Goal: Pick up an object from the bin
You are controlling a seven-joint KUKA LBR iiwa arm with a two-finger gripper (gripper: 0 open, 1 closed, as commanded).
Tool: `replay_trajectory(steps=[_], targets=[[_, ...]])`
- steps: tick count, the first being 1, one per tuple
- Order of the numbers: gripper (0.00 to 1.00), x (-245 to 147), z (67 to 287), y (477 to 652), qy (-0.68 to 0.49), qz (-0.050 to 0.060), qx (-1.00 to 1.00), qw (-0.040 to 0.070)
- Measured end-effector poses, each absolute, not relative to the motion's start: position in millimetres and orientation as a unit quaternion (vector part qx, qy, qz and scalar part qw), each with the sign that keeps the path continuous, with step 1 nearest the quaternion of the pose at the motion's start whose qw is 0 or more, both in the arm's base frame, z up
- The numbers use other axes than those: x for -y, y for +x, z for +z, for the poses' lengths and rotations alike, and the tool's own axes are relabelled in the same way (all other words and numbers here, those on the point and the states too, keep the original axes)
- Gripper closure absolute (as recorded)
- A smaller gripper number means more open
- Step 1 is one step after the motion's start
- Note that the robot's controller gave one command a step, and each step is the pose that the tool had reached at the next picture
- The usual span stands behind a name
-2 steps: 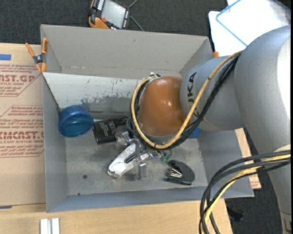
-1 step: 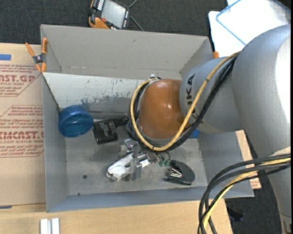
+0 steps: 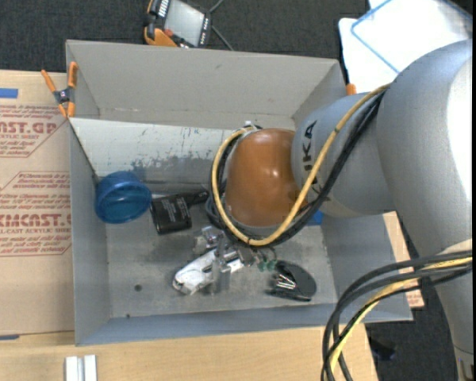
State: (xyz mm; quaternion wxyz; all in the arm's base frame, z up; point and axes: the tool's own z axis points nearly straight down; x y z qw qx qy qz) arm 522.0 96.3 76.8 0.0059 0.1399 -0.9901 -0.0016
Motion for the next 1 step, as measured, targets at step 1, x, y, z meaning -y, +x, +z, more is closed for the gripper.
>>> replay_trajectory(steps=[1], targets=[[1.0, -95.8, 99.4, 518.4, 0.14, -0.001, 0.99, 0.012]])
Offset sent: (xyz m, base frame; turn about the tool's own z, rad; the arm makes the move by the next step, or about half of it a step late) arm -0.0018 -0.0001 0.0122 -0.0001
